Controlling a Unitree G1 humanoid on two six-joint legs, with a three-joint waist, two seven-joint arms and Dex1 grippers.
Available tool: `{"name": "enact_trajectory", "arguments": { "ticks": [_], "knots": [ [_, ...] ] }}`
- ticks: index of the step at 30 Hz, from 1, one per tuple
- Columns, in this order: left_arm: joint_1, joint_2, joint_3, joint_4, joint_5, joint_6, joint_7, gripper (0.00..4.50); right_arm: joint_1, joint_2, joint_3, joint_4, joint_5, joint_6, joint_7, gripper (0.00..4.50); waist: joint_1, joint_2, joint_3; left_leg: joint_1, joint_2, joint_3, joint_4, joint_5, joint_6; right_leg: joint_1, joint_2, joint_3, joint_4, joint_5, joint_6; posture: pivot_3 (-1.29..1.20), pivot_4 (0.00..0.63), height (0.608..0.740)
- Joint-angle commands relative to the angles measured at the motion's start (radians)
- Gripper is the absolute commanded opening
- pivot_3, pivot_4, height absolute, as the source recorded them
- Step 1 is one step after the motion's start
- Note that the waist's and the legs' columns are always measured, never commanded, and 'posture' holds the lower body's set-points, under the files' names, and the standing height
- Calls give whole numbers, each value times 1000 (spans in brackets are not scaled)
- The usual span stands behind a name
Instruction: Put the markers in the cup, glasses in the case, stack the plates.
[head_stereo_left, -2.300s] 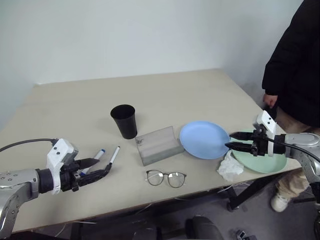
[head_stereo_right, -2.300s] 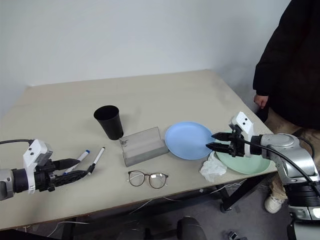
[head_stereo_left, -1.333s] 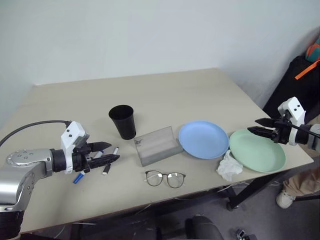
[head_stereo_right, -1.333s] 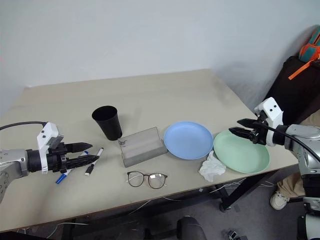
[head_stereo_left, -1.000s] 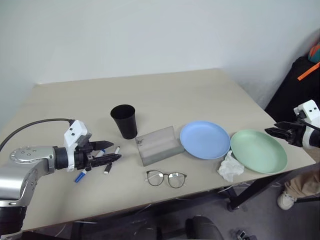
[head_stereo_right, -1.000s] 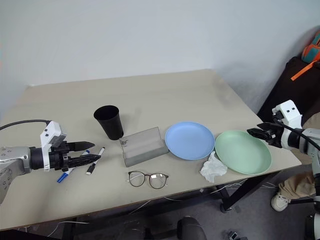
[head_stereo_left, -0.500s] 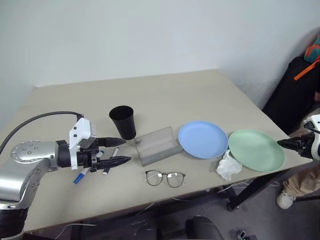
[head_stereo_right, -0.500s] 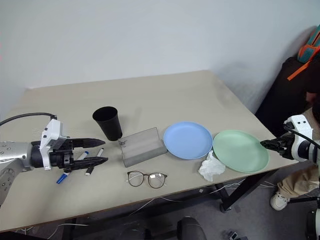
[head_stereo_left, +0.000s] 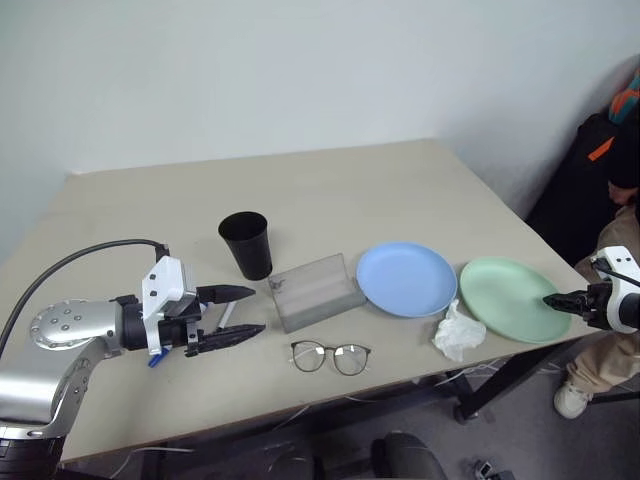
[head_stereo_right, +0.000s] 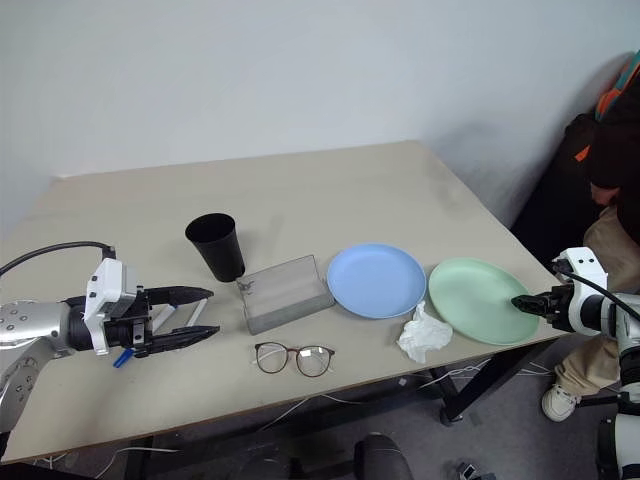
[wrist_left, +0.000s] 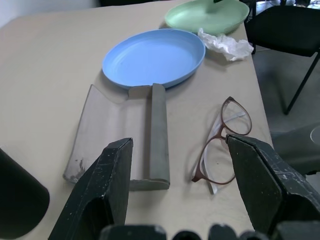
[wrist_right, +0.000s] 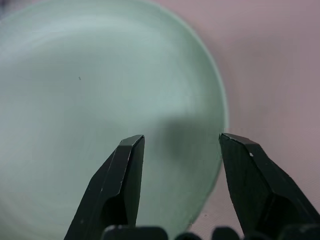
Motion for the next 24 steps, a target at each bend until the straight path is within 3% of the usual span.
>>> {"name": "enact_trajectory", "arguments": {
  "ticks": [1, 3, 10, 11, 21, 24],
  "knots": [
    [7, -3, 34, -38, -11, -20, 14, 3113, -13, 9, -6, -3, -5, -10, -9, 2577, 0, 0, 0, 0, 0, 0, 0, 0, 0, 0, 0, 0, 0, 0, 0, 0, 0, 740],
    [14, -5, 35, -42, -13, -18, 19, 3113, -16, 14, -7, 3, -9, -16, -13, 2577, 0, 0, 0, 0, 0, 0, 0, 0, 0, 0, 0, 0, 0, 0, 0, 0, 0, 740],
    [18, -3, 36, -36, -15, -18, 30, 3137, -46, 13, -16, 38, -19, -42, -22, 201, 0, 0, 0, 0, 0, 0, 0, 0, 0, 0, 0, 0, 0, 0, 0, 0, 0, 740],
    [18, -2, 36, -35, -15, -18, 31, 3137, -52, 10, -18, 46, -20, -47, -23, 25, 0, 0, 0, 0, 0, 0, 0, 0, 0, 0, 0, 0, 0, 0, 0, 0, 0, 740],
    [6, -11, 15, -17, -4, -25, 38, 3137, -118, -61, -57, 139, -24, -108, -12, 25, 1, 0, 0, 0, 0, 0, -1, 0, 0, 0, 0, 0, 0, 0, 0, 0, 0, 740],
    [9, -16, 9, -19, -1, -28, 42, 3137, -104, -61, -53, 150, -28, -110, -8, 663, 0, 0, 0, 0, 0, 0, -1, 0, 0, 0, 0, 0, -1, 0, 0, 0, 0, 740]
  ]
}}
